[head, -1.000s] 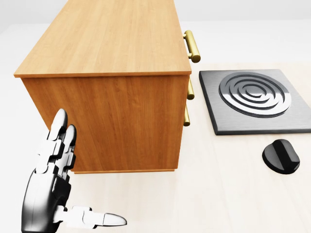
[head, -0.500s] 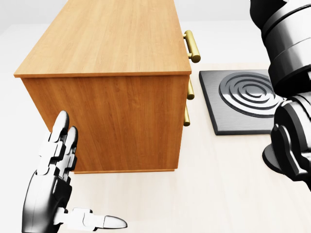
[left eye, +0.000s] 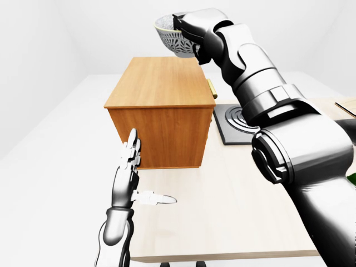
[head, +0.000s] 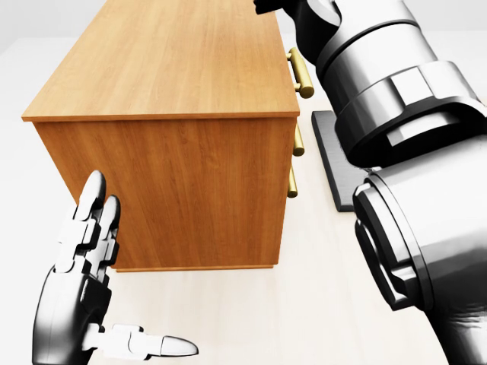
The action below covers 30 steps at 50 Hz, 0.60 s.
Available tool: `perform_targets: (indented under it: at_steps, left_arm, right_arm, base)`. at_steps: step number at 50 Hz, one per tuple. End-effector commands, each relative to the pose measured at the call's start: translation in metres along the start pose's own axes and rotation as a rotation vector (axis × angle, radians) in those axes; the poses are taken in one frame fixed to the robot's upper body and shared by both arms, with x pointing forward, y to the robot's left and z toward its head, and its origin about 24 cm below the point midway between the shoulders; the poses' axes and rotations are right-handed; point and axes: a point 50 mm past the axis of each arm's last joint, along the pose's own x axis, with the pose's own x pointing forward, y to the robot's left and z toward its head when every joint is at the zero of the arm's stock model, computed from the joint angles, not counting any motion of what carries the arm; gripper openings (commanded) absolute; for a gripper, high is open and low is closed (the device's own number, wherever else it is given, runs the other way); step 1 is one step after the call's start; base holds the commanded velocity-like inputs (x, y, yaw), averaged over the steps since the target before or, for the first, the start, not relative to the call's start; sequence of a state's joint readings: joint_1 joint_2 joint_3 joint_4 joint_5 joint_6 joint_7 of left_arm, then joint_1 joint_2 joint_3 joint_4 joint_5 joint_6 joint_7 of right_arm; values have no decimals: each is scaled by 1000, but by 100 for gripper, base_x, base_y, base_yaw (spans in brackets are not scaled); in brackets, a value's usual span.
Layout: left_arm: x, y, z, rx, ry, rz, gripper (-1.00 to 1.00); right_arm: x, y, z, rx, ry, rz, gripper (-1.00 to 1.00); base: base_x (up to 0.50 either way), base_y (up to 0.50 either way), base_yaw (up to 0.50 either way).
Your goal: Put the bowl on the top of the cabinet.
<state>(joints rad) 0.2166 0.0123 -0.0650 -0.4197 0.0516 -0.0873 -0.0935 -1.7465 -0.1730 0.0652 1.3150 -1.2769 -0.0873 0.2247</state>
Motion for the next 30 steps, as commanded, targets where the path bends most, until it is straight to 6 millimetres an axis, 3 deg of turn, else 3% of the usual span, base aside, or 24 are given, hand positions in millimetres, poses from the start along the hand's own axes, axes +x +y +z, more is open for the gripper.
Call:
perform_targets:
  at_steps: [1,9,22,23,30]
  left_arm:
    - [-1,0,0,-1,0,-3,100]
    - [-1,-1,-2,-2,9,-8,100]
    - [-2,-1,0,-3,5,-11,100]
    - [-2,-1,-1,-3,7,-15,100]
    - [-2,-1,-2,-4,10,-16,100]
  right_arm:
    - [1,-13,38,-27,-90,-35,-100]
    - [0,-16,53,-27,-129,-37,-100]
    - [1,-11,53,-29,-130,-26,-100]
    - [2,2,47,-30,-115,1,-100]
    - [3,12,47,-26,-114,22,-100]
  base:
    - [0,0,0]
    - [0,0,0]
    - [0,0,0]
    - [0,0,0]
    - [0,0,0]
